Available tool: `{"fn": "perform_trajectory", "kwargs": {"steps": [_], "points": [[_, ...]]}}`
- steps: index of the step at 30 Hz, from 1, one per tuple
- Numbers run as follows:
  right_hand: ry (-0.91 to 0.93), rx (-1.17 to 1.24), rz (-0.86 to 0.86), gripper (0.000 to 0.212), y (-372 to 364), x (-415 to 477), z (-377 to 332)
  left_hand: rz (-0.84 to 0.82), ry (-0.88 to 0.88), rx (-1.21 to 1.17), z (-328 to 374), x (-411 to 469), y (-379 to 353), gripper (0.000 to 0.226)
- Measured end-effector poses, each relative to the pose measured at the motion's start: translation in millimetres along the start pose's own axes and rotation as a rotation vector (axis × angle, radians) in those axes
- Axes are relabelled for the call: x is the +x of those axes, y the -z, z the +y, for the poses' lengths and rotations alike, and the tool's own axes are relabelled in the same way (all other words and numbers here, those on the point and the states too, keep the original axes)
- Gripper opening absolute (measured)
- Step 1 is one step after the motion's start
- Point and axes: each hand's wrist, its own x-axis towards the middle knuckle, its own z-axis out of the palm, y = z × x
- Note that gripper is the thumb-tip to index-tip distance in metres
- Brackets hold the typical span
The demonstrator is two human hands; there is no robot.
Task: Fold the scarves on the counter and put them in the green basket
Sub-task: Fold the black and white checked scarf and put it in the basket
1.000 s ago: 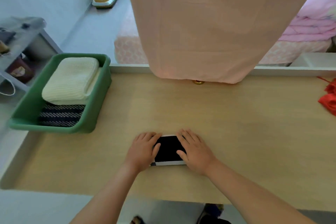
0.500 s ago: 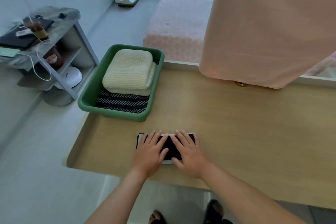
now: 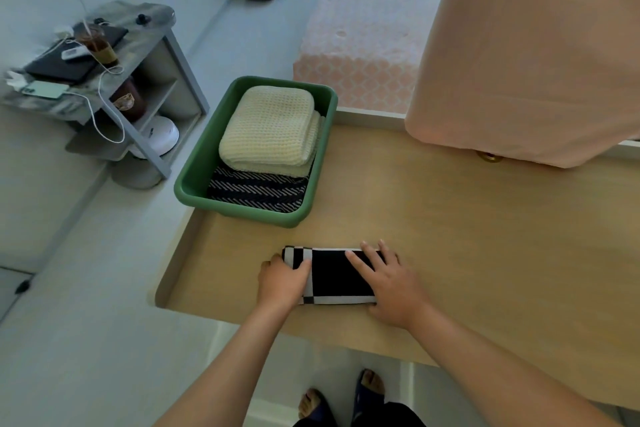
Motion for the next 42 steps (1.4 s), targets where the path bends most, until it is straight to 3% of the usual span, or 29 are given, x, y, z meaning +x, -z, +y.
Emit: {"fn": "perform_trajectory", "kwargs": {"steps": [4,8,12,16,21,24,27,31,35,39,42], "points": [[-0.049,0.051,0.014,0.107,-5,2,8,-0.100,0.197,-0.078,21,5,-1,0.050],[-0.062,0.130,0.008,0.107,-6,3,18,-0.108,0.189,-0.335,30,4,-5,0.039],[-0.047,0.193,0.055,0.107,-9,4,26,-0.081,0.062,-0.410,41,-16,0,0.038],[-0.057,0.318,0.223,0.110,2,5,25,-0.029,-0.223,-0.405,56,-40,18,0.037],[0.004,0.365,0.510,0.099,47,27,12,0.069,-0.547,-0.433,82,-42,78,0.048],[0.005,0.312,0.629,0.087,89,54,-6,0.125,-0.626,-0.483,87,-26,121,0.052],[0.025,0.241,0.639,0.083,127,83,-30,0.154,-0.625,-0.521,85,2,161,0.051],[0.084,0.099,0.554,0.091,151,126,-69,0.194,-0.631,-0.328,64,60,203,0.047],[-0.012,0.088,0.419,0.101,157,157,-103,0.182,-0.687,-0.069,44,108,218,0.045],[-0.041,0.132,0.268,0.088,152,164,-114,0.172,-0.762,0.178,32,132,216,0.045],[-0.060,0.025,0.131,0.077,159,166,-109,0.321,-0.891,0.596,24,150,209,0.044]]}}
